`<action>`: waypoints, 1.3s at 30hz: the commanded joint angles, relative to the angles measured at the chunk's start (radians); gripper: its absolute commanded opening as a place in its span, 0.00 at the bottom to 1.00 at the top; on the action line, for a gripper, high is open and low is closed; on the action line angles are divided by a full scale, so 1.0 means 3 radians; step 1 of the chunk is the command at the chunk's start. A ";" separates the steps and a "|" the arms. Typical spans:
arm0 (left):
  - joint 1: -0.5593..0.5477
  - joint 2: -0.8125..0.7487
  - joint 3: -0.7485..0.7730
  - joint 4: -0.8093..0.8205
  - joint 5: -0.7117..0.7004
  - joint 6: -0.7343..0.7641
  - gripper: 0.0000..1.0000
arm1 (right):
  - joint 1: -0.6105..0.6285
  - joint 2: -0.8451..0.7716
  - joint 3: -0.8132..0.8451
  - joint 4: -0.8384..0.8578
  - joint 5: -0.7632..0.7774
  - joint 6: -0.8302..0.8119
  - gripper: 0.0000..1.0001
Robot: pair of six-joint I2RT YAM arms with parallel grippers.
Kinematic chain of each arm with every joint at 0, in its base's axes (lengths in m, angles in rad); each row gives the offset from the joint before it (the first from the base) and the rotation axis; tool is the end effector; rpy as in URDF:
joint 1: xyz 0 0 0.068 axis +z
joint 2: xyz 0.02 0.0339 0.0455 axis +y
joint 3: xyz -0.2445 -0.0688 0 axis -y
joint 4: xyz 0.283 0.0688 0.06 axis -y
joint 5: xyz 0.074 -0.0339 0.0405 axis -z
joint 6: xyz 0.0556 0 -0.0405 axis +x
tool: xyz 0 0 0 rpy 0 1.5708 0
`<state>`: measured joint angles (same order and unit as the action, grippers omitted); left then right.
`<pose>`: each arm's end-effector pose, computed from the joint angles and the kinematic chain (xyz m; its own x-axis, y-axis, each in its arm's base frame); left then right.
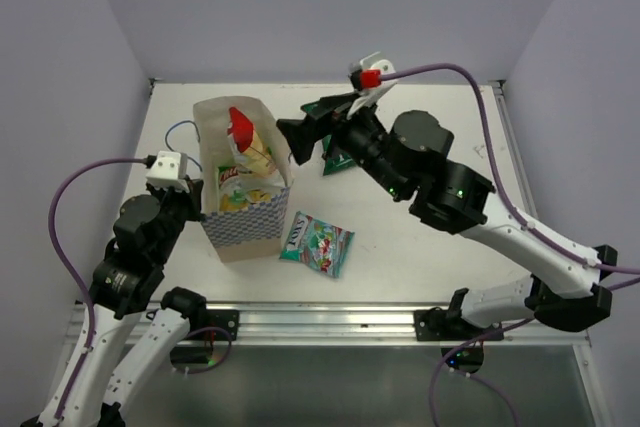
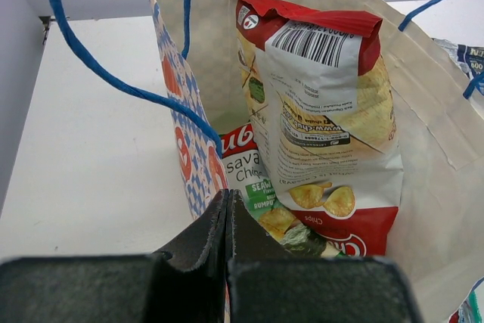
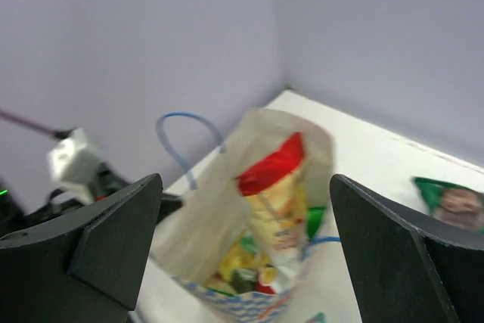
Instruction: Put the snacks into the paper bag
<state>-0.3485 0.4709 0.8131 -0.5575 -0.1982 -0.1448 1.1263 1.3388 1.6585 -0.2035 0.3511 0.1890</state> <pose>0.1674 -0.0492 0.3485 -0.2209 -0.0703 -0.9728 0.1234 0.9874 -0.0993 0.1630 0.2978 0.5120 -0.0827 0.2366 -0.9681 -0.6977 0.6798 0.2258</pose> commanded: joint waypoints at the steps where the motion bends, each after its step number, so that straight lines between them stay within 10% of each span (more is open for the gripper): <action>1: -0.0020 -0.0020 -0.0011 0.0151 -0.0035 0.0063 0.00 | -0.0347 0.0114 -0.0373 -0.0395 0.0675 0.0028 0.98; 25: -0.0025 -0.0220 -0.0092 0.0237 -0.0066 0.0114 0.00 | -0.2036 0.2777 0.0888 -0.0477 -0.0010 0.0244 0.96; 32: -0.0025 -0.0148 -0.0087 0.0248 -0.0050 0.0120 0.00 | -0.2072 0.3130 0.0966 -0.0641 -0.0189 0.0331 0.77; 39: -0.0025 -0.0128 -0.0082 0.0243 -0.0035 0.0109 0.00 | -0.2072 0.2962 0.0761 -0.0544 -0.0128 0.0280 0.28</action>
<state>-0.3496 0.4255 0.7872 -0.5468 -0.2115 -0.1352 0.4992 2.2848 1.9076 -0.3515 0.3180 0.2832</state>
